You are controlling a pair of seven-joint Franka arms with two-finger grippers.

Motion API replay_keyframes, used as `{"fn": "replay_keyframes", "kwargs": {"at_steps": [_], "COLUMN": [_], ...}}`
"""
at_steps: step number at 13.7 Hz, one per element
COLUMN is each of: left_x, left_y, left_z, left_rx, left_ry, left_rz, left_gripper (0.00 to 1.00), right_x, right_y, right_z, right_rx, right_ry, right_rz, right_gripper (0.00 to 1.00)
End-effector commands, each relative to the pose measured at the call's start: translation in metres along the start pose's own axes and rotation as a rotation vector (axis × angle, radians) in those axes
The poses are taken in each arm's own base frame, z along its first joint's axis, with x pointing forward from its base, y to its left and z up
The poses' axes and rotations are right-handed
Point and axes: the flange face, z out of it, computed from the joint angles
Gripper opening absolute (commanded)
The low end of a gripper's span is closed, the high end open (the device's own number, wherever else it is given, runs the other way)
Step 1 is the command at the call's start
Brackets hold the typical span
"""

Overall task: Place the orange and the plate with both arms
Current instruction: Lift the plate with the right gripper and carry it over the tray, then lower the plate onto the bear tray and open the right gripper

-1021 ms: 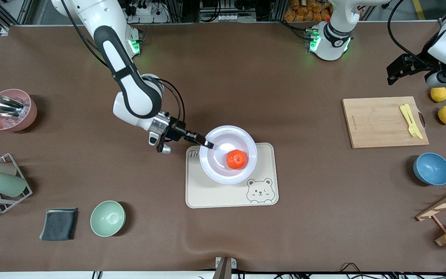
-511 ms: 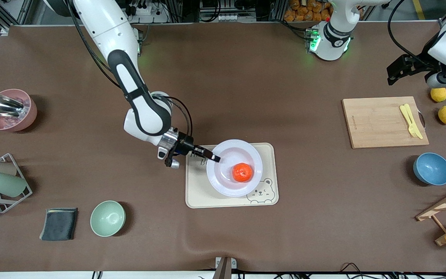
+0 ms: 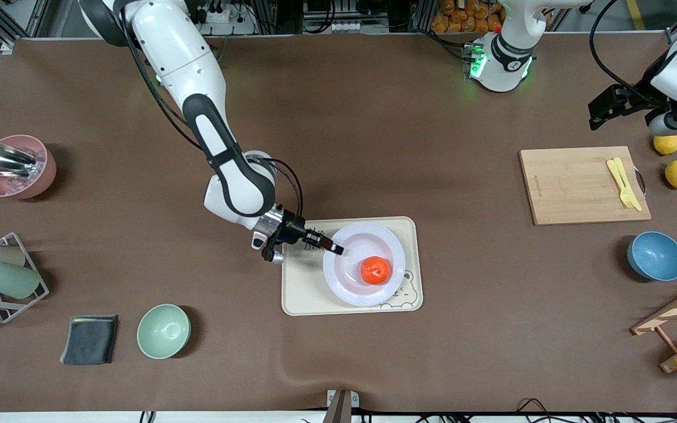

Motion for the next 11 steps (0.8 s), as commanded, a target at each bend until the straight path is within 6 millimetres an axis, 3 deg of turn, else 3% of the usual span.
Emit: {"fn": "replay_keyframes", "kwargs": {"at_steps": [1, 2, 4, 11], "left_x": [-0.0017, -0.0017, -0.0016, -0.0001], "left_y": [-0.001, -0.001, -0.001, -0.0007], "left_z": [-0.0011, -0.0011, -0.0004, 0.0011], "left_rx": [0.005, 0.005, 0.005, 0.005], "left_ry": [0.005, 0.005, 0.004, 0.001], "left_rz": [-0.008, -0.008, -0.008, -0.008], "left_gripper": [1.0, 1.0, 1.0, 1.0], "right_x": [0.0052, 0.0063, 0.0065, 0.0061], "right_y": [-0.0002, -0.0008, 0.0003, -0.0051], "right_z": [0.0126, 0.0121, 0.0123, 0.0124], "right_rx": [0.019, 0.02, 0.018, 0.024], "right_ry": [0.015, 0.016, 0.017, 0.016], "right_rz": [-0.015, -0.016, -0.015, -0.045], "right_gripper": [0.04, 0.23, 1.0, 1.0]}}
